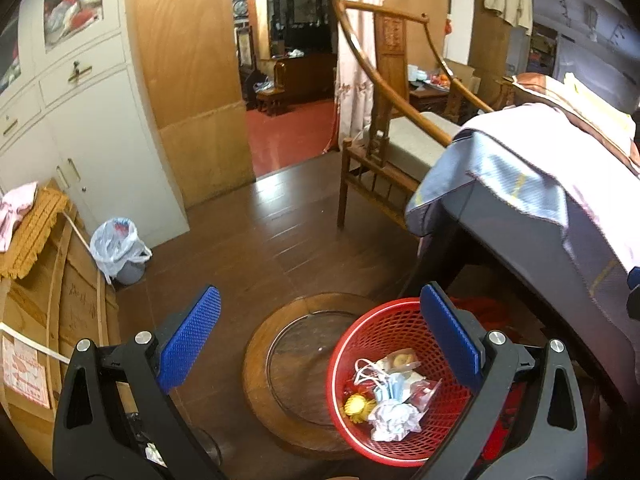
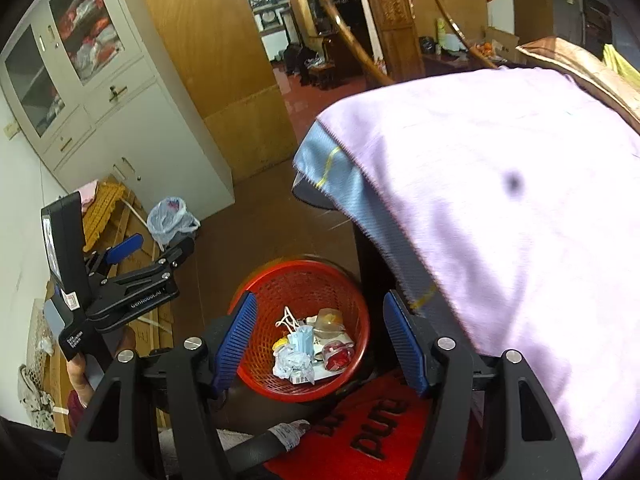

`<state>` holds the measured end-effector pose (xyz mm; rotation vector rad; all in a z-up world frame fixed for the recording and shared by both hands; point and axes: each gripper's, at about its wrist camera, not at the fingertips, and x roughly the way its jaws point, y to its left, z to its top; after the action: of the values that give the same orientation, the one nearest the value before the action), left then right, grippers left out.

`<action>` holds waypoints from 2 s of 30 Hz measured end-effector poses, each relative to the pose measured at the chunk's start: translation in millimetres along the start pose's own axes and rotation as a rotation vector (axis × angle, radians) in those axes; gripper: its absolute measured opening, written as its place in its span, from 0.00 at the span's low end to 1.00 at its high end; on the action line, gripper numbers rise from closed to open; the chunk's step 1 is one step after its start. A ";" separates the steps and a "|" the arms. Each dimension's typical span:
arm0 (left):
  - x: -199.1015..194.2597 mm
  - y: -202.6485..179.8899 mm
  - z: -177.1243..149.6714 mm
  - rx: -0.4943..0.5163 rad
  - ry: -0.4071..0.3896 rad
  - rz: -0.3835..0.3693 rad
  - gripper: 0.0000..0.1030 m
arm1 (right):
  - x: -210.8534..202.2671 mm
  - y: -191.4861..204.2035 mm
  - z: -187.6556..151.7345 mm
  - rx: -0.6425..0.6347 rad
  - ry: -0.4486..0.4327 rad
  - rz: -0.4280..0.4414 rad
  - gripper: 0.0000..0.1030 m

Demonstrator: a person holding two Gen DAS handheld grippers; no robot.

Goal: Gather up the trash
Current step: 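Bring both tools back over the table toward the remaining trash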

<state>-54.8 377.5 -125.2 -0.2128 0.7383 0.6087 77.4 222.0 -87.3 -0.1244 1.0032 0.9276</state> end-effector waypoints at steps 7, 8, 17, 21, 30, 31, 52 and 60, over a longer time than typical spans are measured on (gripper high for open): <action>-35.4 -31.8 10.3 0.068 -0.061 -0.012 0.93 | -50.5 -18.9 -8.6 0.027 -0.105 -0.005 0.63; -41.4 -36.6 10.7 0.077 -0.071 -0.015 0.93 | -55.5 -20.1 -9.3 0.030 -0.116 -0.006 0.64; -99.8 -101.8 15.7 0.196 -0.160 -0.050 0.93 | -139.3 -68.7 -40.6 0.108 -0.292 -0.043 0.68; -119.9 -145.5 12.0 0.268 -0.175 -0.113 0.93 | -180.2 -106.2 -65.6 0.174 -0.373 -0.085 0.70; -126.9 -282.2 9.7 0.480 -0.165 -0.258 0.93 | -248.6 -221.6 -124.8 0.352 -0.451 -0.303 0.75; -126.3 -298.6 10.7 0.507 -0.171 -0.267 0.93 | -253.0 -234.9 -129.5 0.374 -0.452 -0.330 0.75; -72.3 -604.2 56.9 0.708 -0.076 -0.548 0.94 | -256.5 -385.2 -176.0 0.665 -0.435 -0.504 0.83; -16.2 -629.2 54.3 0.696 0.025 -0.461 0.94 | -253.0 -387.1 -176.6 0.661 -0.408 -0.515 0.84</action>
<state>336.7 -117.1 -91.6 0.2520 0.8494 -0.1066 185.0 -260.5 -112.3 0.3398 0.7920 0.1124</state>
